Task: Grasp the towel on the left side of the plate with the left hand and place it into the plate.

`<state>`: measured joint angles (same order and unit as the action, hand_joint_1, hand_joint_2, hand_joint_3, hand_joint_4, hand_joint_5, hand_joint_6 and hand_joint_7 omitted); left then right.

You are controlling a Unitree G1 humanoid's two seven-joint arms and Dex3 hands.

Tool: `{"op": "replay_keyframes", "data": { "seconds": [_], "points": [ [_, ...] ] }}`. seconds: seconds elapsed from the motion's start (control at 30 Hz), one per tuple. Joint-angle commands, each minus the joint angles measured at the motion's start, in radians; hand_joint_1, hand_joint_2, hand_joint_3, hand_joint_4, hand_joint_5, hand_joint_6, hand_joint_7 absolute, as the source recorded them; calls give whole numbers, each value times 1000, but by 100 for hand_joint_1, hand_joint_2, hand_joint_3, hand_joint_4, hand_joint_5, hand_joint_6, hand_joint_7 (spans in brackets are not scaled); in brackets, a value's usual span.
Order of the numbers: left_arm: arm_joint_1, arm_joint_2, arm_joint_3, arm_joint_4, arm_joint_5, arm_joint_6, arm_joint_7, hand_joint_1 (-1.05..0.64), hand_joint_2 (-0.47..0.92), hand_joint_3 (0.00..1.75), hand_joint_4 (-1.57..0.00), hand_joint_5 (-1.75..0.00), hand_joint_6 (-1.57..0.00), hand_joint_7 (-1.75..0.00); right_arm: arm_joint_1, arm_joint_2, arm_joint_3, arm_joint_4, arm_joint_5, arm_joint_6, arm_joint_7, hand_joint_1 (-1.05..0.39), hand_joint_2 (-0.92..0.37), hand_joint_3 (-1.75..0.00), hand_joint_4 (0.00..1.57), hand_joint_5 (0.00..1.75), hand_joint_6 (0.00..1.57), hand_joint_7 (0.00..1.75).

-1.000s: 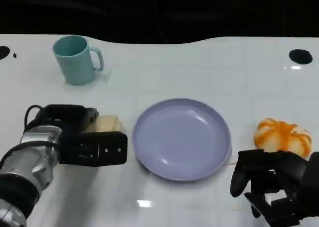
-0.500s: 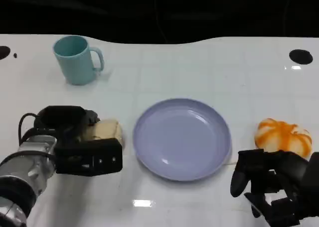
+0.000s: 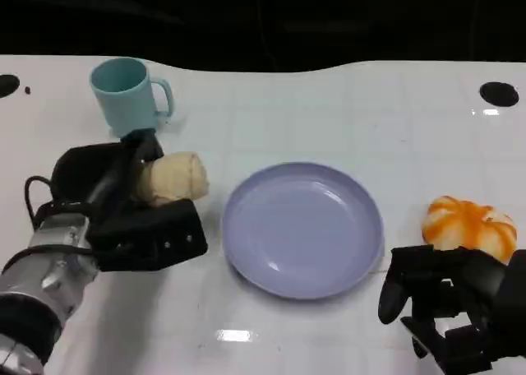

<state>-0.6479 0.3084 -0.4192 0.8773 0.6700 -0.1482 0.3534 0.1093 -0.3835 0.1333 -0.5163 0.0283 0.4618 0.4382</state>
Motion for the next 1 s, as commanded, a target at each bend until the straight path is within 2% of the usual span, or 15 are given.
{"op": "replay_keyframes", "data": {
  "seconds": [0.03, 0.17, 0.23, 0.3, 0.33, 0.37, 0.43, 0.5, 0.63, 0.77, 1.0],
  "points": [
    [29, 3, 13, -120, -16, -7, -26, -22, 91, 32, -82, -175, -55, -174, -5, -8, -1, -2, -1, -2, -2, 6, -59, -107, 68, 171, 68, 142],
    [51, -11, 5, -226, -12, 0, -55, -22, 84, 46, -84, -175, -58, -175, -4, -9, -3, -3, 0, -1, -1, 7, -59, -108, 68, 170, 68, 143],
    [57, -23, 1, -279, -11, 9, -84, -21, 75, 64, -85, -175, -58, -175, -4, -8, -4, -3, 2, 3, -1, 7, -58, -109, 68, 170, 69, 143],
    [57, -36, -4, -325, -8, 27, -119, -22, 71, 68, -86, -175, -57, -173, -5, -9, -5, -4, 4, 8, 1, 6, -58, -109, 68, 170, 69, 143],
    [55, -44, -7, -346, -9, 38, -142, -23, 71, 61, -86, -175, -65, -149, -5, -11, -5, -4, 4, 8, 2, 6, -58, -109, 68, 170, 69, 143],
    [52, -53, -12, -361, -10, 42, -161, -24, 73, 55, -85, -175, -69, -139, -6, -11, -5, -4, 4, 6, 3, 6, -58, -109, 68, 170, 68, 143],
    [44, -72, -21, -381, -11, 44, -192, -24, 74, 55, -85, -175, -62, -163, -6, -11, -5, -3, 5, 2, 4, 6, -58, -109, 68, 170, 68, 143],
    [37, -89, -33, -390, -5, 43, -217, -24, 73, 57, -86, -175, -61, -172, -5, -12, -4, -6, 3, 5, 3, 6, -58, -109, 68, 170, 68, 143],
    [24, -142, -69, -377, 20, 62, -230, -22, 66, 64, -87, -175, -62, -175, -6, -18, 1, -20, -2, 20, 4, 6, -58, -109, 68, 170, 68, 144],
    [14, -183, -104, -365, 54, 101, -250, -22, 66, 64, -86, -175, -60, -175, -6, -20, 4, -26, -3, 27, 4, 6, -58, -109, 69, 170, 68, 144],
    [16, -216, -111, -355, 38, 110, -299, -19, 65, 60, -86, -175, -61, -175, -6, -24, 0, -31, 8, 33, 15, 6, -59, -108, 69, 169, 68, 144]
  ]
}}
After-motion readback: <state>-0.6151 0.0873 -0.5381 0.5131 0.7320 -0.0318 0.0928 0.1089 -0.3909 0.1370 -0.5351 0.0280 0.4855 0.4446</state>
